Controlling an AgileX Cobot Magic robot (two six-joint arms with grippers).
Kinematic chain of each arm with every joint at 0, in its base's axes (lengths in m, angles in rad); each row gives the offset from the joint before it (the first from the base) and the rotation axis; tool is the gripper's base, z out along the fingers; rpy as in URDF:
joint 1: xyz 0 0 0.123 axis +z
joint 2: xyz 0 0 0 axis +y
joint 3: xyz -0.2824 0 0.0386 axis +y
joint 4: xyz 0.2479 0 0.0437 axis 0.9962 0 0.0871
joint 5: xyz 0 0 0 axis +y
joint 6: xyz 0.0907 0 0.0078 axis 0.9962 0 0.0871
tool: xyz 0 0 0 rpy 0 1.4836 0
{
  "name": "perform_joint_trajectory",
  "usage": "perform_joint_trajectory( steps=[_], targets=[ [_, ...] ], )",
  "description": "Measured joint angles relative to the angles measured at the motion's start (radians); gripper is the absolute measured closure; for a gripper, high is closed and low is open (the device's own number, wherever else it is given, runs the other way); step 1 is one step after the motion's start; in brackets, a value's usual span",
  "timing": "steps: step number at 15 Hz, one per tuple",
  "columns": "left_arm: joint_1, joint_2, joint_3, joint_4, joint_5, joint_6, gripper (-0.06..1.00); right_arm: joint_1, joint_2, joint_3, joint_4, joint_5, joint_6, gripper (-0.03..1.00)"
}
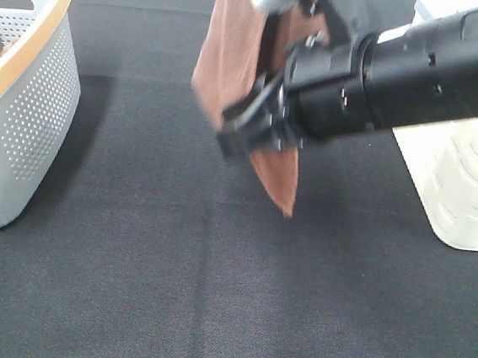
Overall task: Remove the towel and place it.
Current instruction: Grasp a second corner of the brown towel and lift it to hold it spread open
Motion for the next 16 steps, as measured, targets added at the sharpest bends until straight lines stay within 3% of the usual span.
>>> perform_joint_trajectory(
  steps=[4,5,7,8,12,13,16],
  targets=[
    [0.052,0.035,0.000,0.281,0.209,-0.219,0.94,0.000,-0.051,0.000,-0.176,0.191,0.215,0.97],
    [0.063,0.042,0.000,0.330,0.270,-0.244,0.94,0.000,-0.076,0.000,-0.267,0.206,0.309,0.97],
    [0.067,0.055,0.000,0.433,0.374,-0.267,0.94,0.000,-0.117,-0.046,-0.559,0.222,0.595,0.97],
    [0.067,0.055,0.000,0.433,0.374,-0.267,0.94,0.000,-0.117,-0.046,-0.559,0.222,0.595,0.97],
    [0.067,0.082,-0.001,0.630,0.455,-0.335,0.94,0.000,-0.119,-0.186,-1.167,0.194,1.073,0.97],
    [0.067,0.107,-0.001,0.715,0.455,-0.370,0.94,0.000,-0.097,-0.224,-1.386,0.166,1.225,0.97],
    [0.072,0.168,-0.001,0.844,0.387,-0.452,0.94,0.000,0.002,-0.314,-1.816,0.149,1.473,0.97]
  ],
)
